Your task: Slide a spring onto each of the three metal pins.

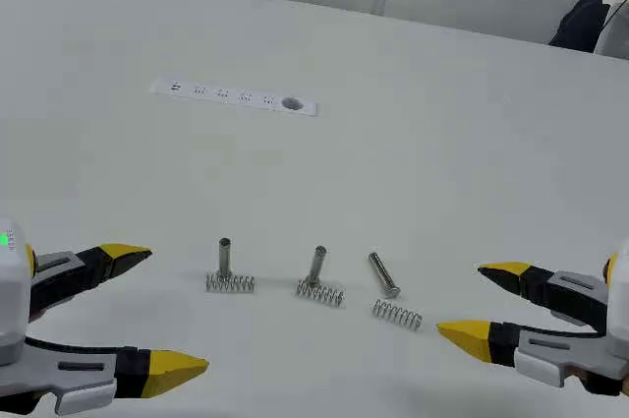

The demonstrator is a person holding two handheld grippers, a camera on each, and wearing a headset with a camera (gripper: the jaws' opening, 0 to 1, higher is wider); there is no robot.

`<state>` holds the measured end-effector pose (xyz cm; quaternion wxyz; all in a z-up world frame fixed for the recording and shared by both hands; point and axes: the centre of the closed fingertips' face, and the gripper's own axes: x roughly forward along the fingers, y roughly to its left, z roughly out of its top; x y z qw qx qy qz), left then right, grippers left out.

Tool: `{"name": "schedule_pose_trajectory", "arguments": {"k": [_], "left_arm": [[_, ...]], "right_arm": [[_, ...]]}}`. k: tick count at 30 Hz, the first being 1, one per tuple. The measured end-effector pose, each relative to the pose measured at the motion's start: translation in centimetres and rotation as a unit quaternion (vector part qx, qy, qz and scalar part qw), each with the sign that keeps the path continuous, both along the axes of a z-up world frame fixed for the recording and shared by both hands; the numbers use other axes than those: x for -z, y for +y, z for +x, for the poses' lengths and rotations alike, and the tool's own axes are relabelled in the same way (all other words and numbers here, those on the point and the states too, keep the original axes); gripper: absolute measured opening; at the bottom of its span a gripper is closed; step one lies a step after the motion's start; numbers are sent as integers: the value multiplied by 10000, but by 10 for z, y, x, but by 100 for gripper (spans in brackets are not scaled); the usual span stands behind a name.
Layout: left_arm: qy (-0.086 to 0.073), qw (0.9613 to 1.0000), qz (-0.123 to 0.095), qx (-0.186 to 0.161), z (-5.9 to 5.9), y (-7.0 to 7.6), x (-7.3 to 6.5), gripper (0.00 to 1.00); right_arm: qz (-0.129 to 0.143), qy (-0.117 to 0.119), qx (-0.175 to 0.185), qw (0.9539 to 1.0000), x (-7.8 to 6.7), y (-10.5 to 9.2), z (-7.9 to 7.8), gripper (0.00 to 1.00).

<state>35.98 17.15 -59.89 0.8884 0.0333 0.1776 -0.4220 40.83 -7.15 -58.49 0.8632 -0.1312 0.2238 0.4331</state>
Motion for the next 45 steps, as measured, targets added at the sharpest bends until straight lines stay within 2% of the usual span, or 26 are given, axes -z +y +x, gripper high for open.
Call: {"name": "schedule_pose_trajectory", "arguments": {"k": [28, 38, 45], "left_arm": [[136, 9999, 8, 6, 1, -3, 8, 84], [142, 9999, 6, -5, 4, -3, 9, 84], [126, 9999, 10, -21, 4, -3, 8, 84]], "right_arm": [[-48, 202, 29, 9998, 11, 9, 11, 53], [-129, 218, -36, 9997, 12, 19, 23, 51], [-207, 247, 22, 9995, 10, 26, 37, 48]]}}
